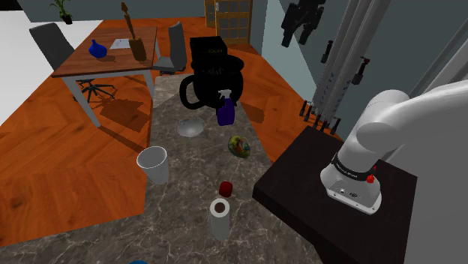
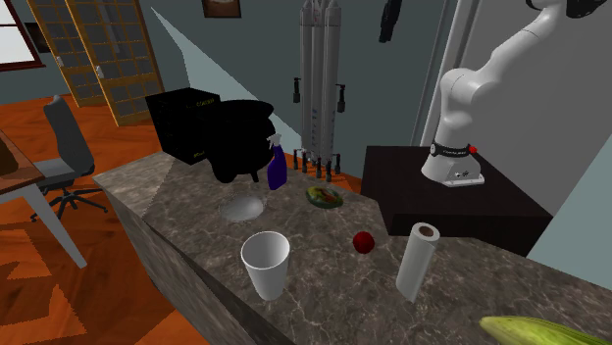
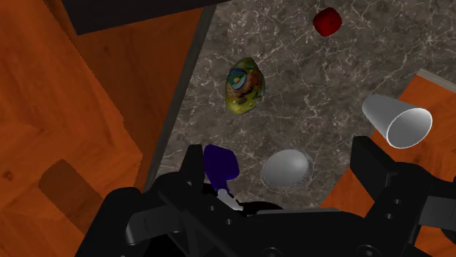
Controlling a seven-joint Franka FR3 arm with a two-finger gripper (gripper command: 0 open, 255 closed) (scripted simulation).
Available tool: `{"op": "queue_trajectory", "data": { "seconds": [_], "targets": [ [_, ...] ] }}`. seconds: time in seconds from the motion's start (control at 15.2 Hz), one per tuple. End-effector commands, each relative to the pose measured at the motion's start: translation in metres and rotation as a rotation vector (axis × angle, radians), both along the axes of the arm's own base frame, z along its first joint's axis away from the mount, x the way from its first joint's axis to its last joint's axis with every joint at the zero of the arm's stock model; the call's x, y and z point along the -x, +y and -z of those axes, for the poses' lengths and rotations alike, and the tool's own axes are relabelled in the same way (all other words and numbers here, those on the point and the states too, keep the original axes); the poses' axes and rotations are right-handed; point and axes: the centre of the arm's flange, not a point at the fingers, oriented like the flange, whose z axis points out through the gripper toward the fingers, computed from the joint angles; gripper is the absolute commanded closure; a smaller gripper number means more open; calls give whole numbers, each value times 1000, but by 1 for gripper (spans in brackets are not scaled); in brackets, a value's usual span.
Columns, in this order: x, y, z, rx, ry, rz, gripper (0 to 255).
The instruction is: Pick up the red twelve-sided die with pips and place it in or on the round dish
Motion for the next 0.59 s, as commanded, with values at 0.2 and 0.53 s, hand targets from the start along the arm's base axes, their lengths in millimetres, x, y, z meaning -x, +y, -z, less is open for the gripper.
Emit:
{"op": "queue_trajectory", "data": {
  "seconds": [0.2, 0.53],
  "targets": [
    [-7, 21, 33, 8, 7, -8, 0],
    [-17, 56, 90, 22, 19, -21, 0]
  ]
}}
